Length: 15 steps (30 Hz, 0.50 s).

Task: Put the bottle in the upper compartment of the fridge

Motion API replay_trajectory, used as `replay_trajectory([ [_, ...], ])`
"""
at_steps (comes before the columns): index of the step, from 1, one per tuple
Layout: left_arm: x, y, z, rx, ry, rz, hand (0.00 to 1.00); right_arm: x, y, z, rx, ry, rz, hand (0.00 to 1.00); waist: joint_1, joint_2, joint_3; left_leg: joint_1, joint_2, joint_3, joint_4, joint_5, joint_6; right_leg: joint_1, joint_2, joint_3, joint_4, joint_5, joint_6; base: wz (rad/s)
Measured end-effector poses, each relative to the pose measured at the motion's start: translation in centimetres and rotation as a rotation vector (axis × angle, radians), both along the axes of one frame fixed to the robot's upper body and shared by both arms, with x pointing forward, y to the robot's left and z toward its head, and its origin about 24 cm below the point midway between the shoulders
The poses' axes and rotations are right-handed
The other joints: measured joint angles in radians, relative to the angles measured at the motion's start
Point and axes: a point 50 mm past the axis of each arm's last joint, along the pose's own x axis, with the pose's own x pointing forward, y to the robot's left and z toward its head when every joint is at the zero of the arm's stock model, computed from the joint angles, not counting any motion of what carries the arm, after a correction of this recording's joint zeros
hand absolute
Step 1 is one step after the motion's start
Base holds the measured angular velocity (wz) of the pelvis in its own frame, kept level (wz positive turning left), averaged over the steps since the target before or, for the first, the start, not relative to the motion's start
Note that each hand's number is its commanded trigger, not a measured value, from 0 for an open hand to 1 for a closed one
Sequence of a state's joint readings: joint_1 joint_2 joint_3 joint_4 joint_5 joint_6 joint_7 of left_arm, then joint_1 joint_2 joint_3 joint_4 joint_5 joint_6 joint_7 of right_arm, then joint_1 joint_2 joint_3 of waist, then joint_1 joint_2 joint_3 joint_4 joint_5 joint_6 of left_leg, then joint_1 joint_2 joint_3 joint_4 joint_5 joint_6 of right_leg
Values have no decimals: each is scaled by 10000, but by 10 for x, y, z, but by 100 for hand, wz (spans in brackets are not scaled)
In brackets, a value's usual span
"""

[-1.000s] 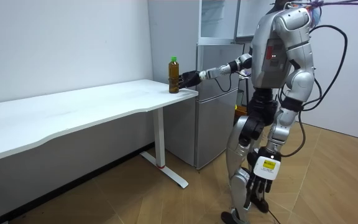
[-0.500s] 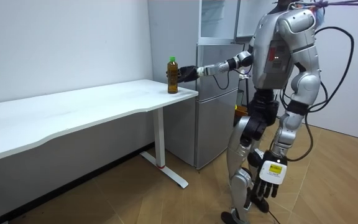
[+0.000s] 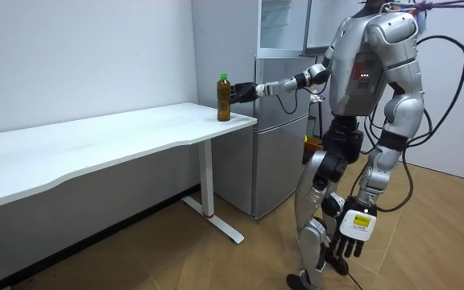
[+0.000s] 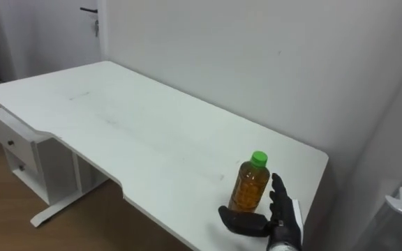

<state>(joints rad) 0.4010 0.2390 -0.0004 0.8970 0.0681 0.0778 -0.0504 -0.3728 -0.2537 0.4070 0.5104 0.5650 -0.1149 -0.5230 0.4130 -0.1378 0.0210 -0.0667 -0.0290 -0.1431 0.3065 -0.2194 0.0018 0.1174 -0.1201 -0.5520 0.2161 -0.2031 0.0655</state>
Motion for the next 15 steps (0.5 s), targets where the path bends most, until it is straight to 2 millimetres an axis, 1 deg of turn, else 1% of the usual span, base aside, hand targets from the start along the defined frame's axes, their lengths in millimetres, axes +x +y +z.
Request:
replay_trajectory([
  [5, 1, 4, 2, 109, -146, -8, 0, 0, -1, 1, 175, -26, -92, 0, 51, 12, 7, -2, -1, -2, 1, 0, 0, 3, 1, -7, 0, 0, 0, 0],
  [6, 1, 5, 3, 100, -229, 207, 0, 0, -3, 1, 132, -36, -116, 0, 65, 15, 10, -14, -3, -4, 2, 0, 0, 0, 1, -8, 0, 0, 0, 0],
  [12, -8, 8, 5, 149, -176, 424, 0, 0, -12, 3, -109, -146, -499, 0, 66, -38, -25, -130, -17, -91, 22, 1, -1, -46, 7, -110, 0, 0, 1, 4],
  [14, -9, 8, 5, 143, -155, 428, 0, 0, -13, 3, -142, -150, -543, 0, 67, -46, -23, -162, -17, -111, 49, 0, -2, -47, 10, -155, 0, 0, 1, 7],
  [15, -9, 8, 5, 137, -165, 425, 0, 0, -13, 3, -120, -139, -592, 0, 75, -97, -40, -178, -17, -117, 56, 1, -3, -52, 10, -177, 0, 0, 1, 4],
])
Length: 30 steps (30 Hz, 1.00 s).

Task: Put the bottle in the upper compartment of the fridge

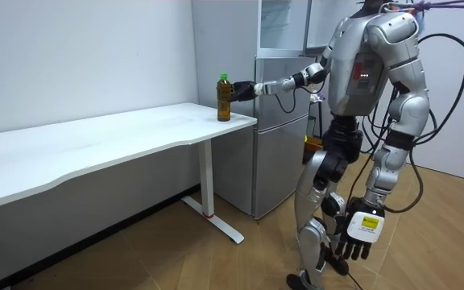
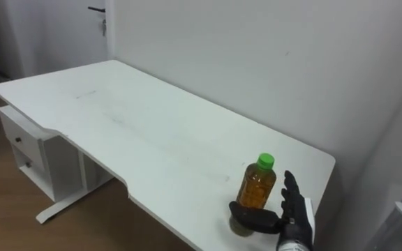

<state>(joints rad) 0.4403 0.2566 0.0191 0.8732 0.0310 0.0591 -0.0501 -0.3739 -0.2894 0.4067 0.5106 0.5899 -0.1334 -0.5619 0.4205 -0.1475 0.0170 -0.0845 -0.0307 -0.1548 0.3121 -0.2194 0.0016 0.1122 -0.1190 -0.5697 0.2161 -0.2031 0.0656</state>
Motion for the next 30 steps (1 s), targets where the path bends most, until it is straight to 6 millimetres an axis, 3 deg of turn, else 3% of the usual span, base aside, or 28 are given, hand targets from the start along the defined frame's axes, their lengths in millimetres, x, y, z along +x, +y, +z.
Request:
replay_trajectory([
  [7, 1, 6, 2, -3, -375, 1012, 0, 6, -11, -3, 259, 378, -456, 0, -5, -129, 82, -128, -24, -94, 112, -3, -4, 5, 19, -157, -94, 6, -8, 4],
  [22, 2, 16, 6, 183, -595, 1197, 0, 19, -20, 7, 435, 298, -822, 0, 279, -98, 118, -700, -1, -245, 495, -3, -18, -322, 112, -344, -131, 88, -134, 3],
  [30, 3, 20, 8, 296, -662, 1117, 0, 18, -25, 2, 550, 463, -1046, 0, 523, -133, 142, -970, 12, -309, 573, 18, -50, -487, 144, -403, -121, 109, -168, 1],
])
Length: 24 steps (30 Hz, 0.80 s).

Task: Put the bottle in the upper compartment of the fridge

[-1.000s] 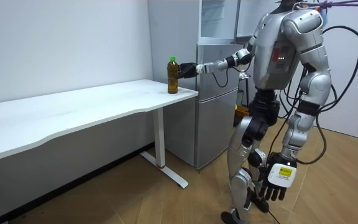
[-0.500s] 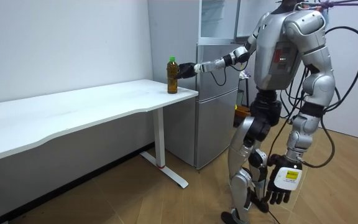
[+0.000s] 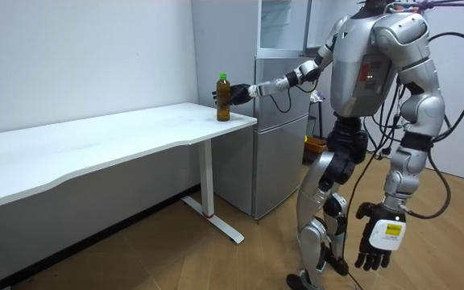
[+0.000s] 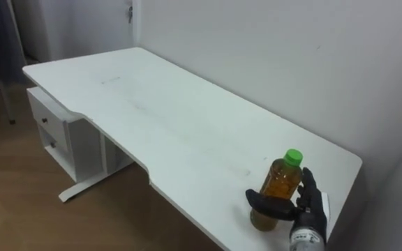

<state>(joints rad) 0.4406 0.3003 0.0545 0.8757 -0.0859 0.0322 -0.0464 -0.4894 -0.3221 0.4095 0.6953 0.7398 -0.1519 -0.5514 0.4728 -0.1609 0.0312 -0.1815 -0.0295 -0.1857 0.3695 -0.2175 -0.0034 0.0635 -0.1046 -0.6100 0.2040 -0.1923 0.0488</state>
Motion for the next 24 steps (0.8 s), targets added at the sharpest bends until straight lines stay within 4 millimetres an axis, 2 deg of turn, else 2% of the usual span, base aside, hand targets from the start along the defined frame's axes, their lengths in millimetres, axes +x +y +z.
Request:
replay_trajectory([
  [9, 1, 7, 3, 75, -163, 93, 0, -3, -4, -9, -179, 405, -52, 0, 141, 64, 66, -236, -6, -89, 109, -4, -3, -148, 1, -121, 22, 17, -22, 2],
  [10, 2, 8, 3, 96, -176, 95, 0, -3, -5, -9, -165, 423, -68, 4, 180, 78, 77, -242, -6, -94, 109, -4, -3, -153, 2, -125, 22, 17, -21, 0],
  [11, 2, 8, 4, 87, -221, 194, 0, -3, -5, -10, -154, 431, -71, 16, 199, 83, 80, -246, -7, -96, 109, -4, -3, -155, 2, -130, 22, 17, -22, 0],
  [12, 2, 9, 4, 111, -282, 322, 0, -3, -5, -10, -139, 446, -44, 83, 234, 89, 84, -260, -9, -102, 109, -4, -3, -164, 0, -147, 22, 17, -22, 0],
  [13, 2, 9, 4, 179, -307, 402, 0, -3, -5, -11, -104, 474, 15, 100, 255, 92, 86, -278, -14, -117, 114, -3, -3, -168, 0, -170, 20, 17, -22, 4],
  [24, 6, 10, 3, 351, -320, 377, 0, -5, -20, -13, 114, 667, -547, 100, 248, 105, 93, -447, -15, -145, 243, -6, -4, -314, -9, -201, 106, 17, -23, 1],
])
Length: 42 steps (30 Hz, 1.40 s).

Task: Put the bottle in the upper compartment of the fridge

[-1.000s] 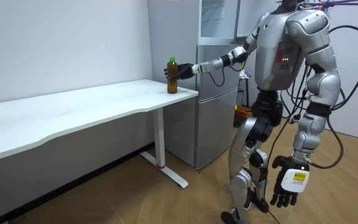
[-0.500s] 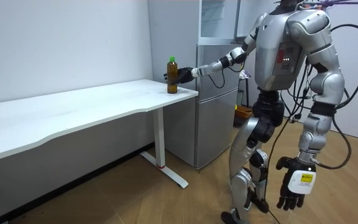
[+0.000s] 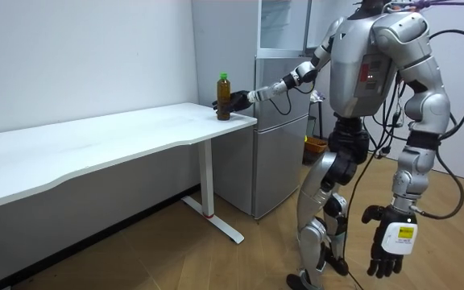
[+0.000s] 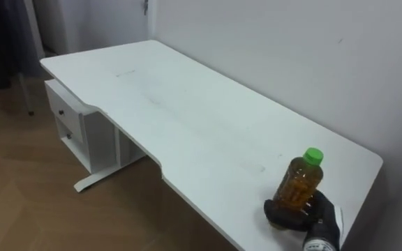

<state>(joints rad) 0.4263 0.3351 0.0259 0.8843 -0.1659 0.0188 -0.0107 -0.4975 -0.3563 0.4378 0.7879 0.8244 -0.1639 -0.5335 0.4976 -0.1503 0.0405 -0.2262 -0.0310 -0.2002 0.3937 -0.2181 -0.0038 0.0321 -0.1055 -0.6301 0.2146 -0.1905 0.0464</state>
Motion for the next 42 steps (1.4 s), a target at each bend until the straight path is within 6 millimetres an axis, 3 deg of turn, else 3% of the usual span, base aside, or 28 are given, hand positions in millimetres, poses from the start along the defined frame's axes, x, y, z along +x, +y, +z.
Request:
replay_trajectory([
  [5, 3, -2, -1, -74, -26, -197, 0, -1, -5, -2, -49, 56, -212, 100, 1, 121, 72, -115, 10, -15, 182, -48, -1, -15, 30, 3, 14, 1, -1, 0],
  [10, 4, -2, -1, -71, -29, -184, 0, 0, -8, 0, 156, -64, -317, 100, 39, 221, 40, -160, 9, 14, 215, -40, 3, -142, 25, 160, 69, 13, -21, -2],
  [24, 2, -4, -2, -124, -7, -190, 0, 1, -3, 0, 479, -82, -39, 100, 43, 219, -4, 71, 77, 266, 85, -41, 8, -126, 20, 471, 72, 17, -28, -5],
  [30, 0, -6, -2, -153, -62, -54, 0, -3, 21, 9, 1059, -649, 1278, 100, -299, 184, -29, 309, 177, 638, -139, -40, 10, -141, 23, 811, 67, 24, -39, -18],
  [34, 2, -9, -3, -128, -298, 91, 0, -10, 38, 26, 855, -1600, 2259, 100, -779, 148, -76, 464, 228, 838, -181, -41, 12, -143, 24, 1079, 68, 24, -40, -14],
  [40, 4, -15, -5, -181, -500, 315, 0, -19, 57, 46, -67, -2775, 3959, 100, -1331, 330, -247, 1105, 349, 1440, -531, -50, 26, 63, 34, 1729, 92, 37, -59, -30],
  [42, 3, -16, -6, -197, -523, 313, 0, -20, 62, 53, -42, -3113, 4352, 100, -1461, 383, -256, 1336, 387, 1616, -705, -49, 25, 115, 46, 1970, 113, 45, -73, -35],
])
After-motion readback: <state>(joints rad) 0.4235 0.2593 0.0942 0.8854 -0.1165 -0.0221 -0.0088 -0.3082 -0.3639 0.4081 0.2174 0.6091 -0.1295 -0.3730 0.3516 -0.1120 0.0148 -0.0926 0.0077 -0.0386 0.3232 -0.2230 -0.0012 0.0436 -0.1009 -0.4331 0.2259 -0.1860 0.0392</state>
